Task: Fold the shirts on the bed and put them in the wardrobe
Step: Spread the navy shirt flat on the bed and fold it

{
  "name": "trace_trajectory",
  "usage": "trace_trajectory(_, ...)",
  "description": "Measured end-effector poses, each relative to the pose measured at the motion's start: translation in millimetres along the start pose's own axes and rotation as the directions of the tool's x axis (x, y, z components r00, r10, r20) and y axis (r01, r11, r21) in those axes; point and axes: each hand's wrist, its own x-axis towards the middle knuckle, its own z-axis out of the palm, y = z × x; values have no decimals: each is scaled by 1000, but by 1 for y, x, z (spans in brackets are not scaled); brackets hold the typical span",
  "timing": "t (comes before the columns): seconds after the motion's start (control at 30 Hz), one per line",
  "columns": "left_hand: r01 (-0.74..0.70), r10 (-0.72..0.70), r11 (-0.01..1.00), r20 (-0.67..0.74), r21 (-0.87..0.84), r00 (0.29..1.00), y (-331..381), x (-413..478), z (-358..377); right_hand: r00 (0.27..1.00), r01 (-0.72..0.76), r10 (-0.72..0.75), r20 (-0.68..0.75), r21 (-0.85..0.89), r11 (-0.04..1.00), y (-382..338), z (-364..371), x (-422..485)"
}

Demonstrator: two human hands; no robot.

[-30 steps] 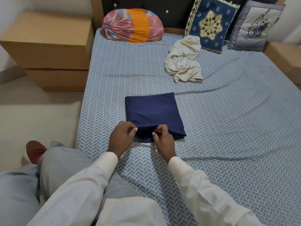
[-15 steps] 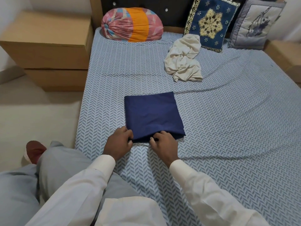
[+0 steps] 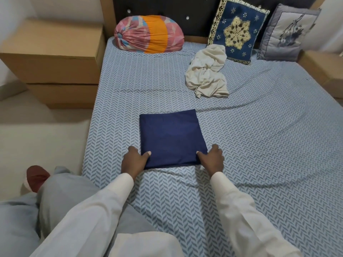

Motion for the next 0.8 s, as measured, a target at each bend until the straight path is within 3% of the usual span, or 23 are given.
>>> trace_trajectory(0.1,120,-114,992,131,-42,985,5,10,4,985,-113,78,154,235,965,-8,-7,7)
trace_trajectory(0.2,146,-78,948,237,-282,968,0,20,5,964,-222,137,226,411,884,-12,-12,19)
trace_trajectory(0.27,191,-66,873,279,-449,958,3,20,-9,904,-354,156,398,492,795,-21,-16,10)
trace_trajectory(0.33,188,-66,863,264,-468,962,5,25,-37,795,-439,103,598,449,778,-28,-15,-9)
trace_trajectory(0.43,124,-65,914,160,-387,985,-6,46,-89,586,-467,-14,810,352,811,-33,6,-42)
trace_trajectory(0.53,51,-56,972,-14,-230,998,-21,63,-130,444,-468,-116,889,340,816,-40,33,-70)
trace_trajectory(0.63,41,-5,989,-248,141,969,-25,60,-141,321,-232,-159,934,240,943,-48,36,-78)
trace_trajectory(0.67,54,23,967,-299,247,954,-24,53,-135,347,-88,-153,926,194,977,-50,32,-74)
trace_trajectory(0.73,-13,132,933,-309,359,942,-14,25,-115,530,173,-231,816,162,971,-55,25,-53)
trace_trajectory(0.8,-185,263,893,-142,411,954,-7,-7,-82,697,480,-481,532,152,864,-60,18,-22)
